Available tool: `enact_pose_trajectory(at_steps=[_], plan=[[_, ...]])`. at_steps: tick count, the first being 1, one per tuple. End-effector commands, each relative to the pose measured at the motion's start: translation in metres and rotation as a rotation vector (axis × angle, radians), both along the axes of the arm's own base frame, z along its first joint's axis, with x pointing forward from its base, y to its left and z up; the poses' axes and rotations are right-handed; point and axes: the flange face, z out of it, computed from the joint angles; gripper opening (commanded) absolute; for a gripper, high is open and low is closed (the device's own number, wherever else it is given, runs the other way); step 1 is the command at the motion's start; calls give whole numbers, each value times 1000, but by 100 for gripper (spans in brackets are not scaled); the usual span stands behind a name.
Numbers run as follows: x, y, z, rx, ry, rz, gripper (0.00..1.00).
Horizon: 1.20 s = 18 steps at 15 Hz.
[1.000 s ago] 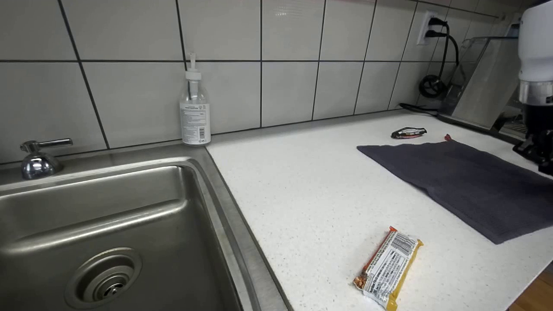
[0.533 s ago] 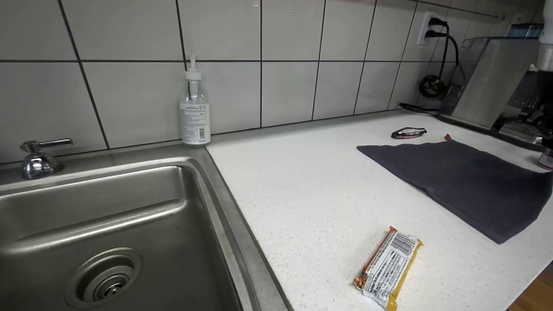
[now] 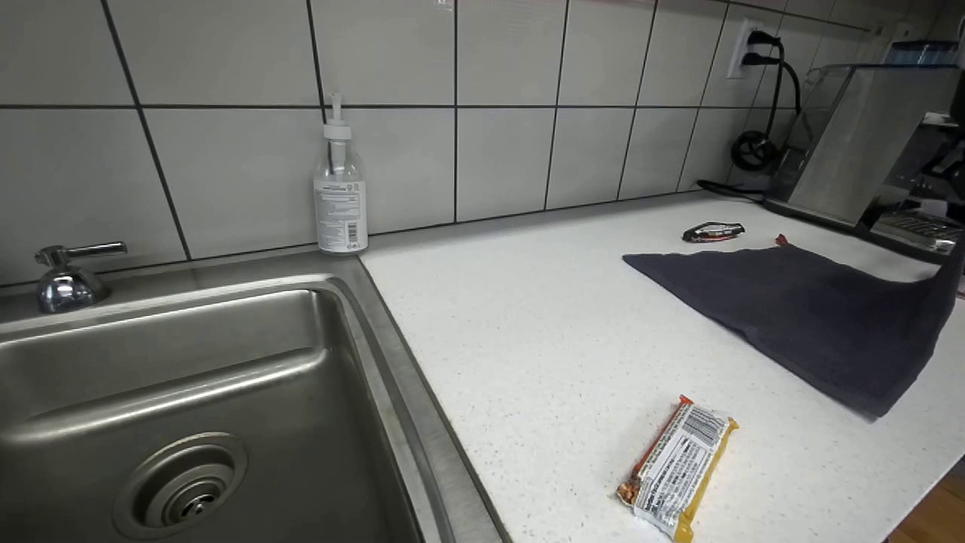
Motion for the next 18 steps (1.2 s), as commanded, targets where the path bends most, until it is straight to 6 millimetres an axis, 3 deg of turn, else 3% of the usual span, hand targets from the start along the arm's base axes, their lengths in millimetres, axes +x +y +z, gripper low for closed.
enact_pose_trajectory(at_steps=[1, 8, 18], plan=[[-11, 21, 16, 16, -5, 86, 1], [-7, 55, 23, 18, -16, 175, 1], [17, 86, 26, 73, -16, 215, 1]])
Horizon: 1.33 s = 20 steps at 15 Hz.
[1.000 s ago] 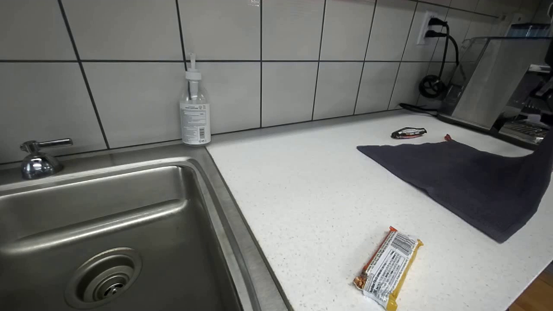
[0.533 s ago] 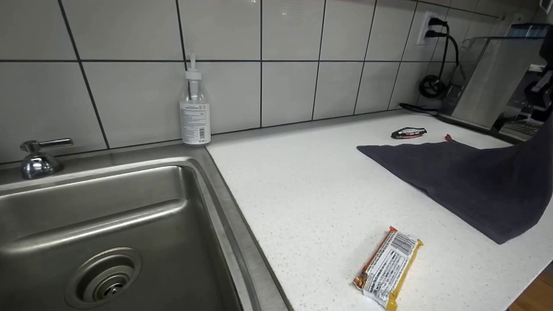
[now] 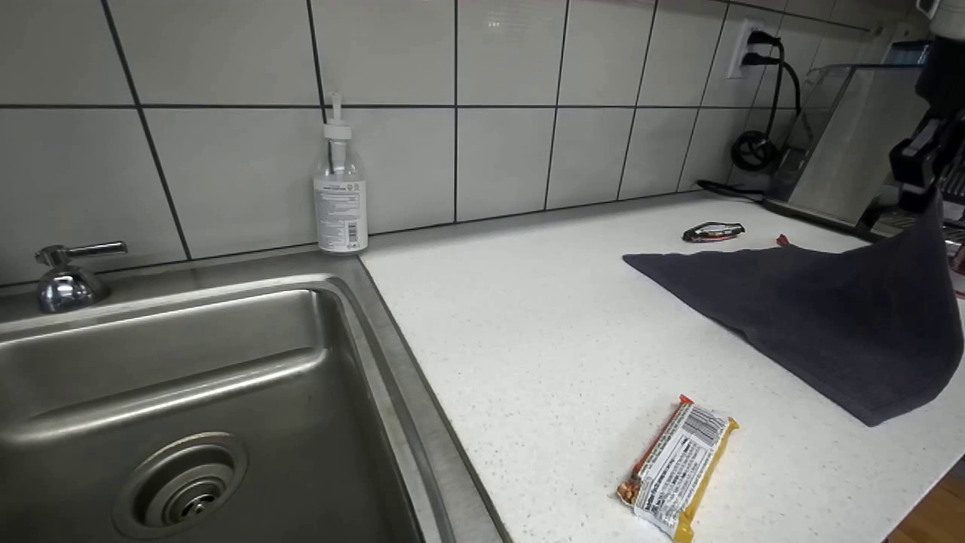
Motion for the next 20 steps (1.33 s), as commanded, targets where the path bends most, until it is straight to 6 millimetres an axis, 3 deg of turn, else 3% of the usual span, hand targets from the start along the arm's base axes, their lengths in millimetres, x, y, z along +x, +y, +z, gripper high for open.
enact_pose_trajectory(at_steps=[1, 20], plan=[[11, 11, 8, 16, 1, 33, 1], [73, 45, 10, 51, -20, 51, 1]])
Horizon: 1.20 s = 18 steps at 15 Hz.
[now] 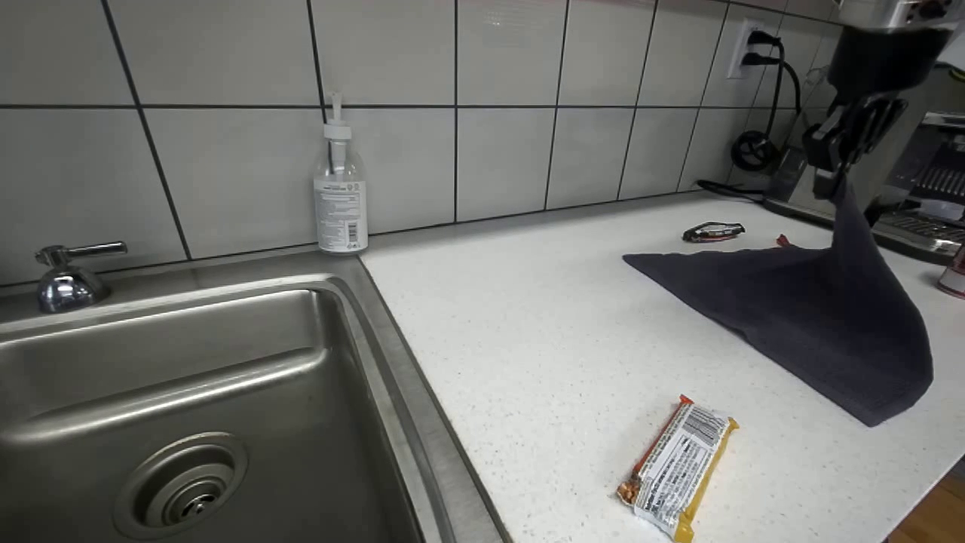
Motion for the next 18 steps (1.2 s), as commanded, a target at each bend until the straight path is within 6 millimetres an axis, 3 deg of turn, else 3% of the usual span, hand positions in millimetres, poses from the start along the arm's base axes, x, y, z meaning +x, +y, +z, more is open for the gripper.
enact_pose_trajectory(at_steps=[1, 18], plan=[[18, 7, 5, 4, 14, 12, 1], [79, 31, -13, -32, 15, 38, 1]])
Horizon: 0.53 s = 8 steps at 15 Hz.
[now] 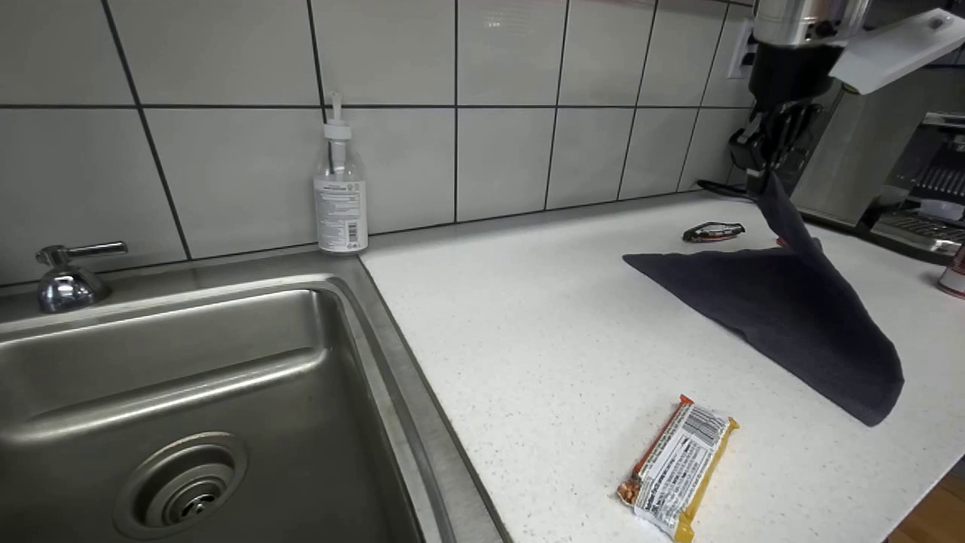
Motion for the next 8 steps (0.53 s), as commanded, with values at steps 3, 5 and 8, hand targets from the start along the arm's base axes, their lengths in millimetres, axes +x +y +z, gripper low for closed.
enact_pose_trajectory(at_steps=[3, 5, 8], plan=[[26, 14, -7, -18, 19, -11, 1], [31, 18, -12, -23, 22, -12, 1], [38, 23, -19, -31, 27, -26, 1]])
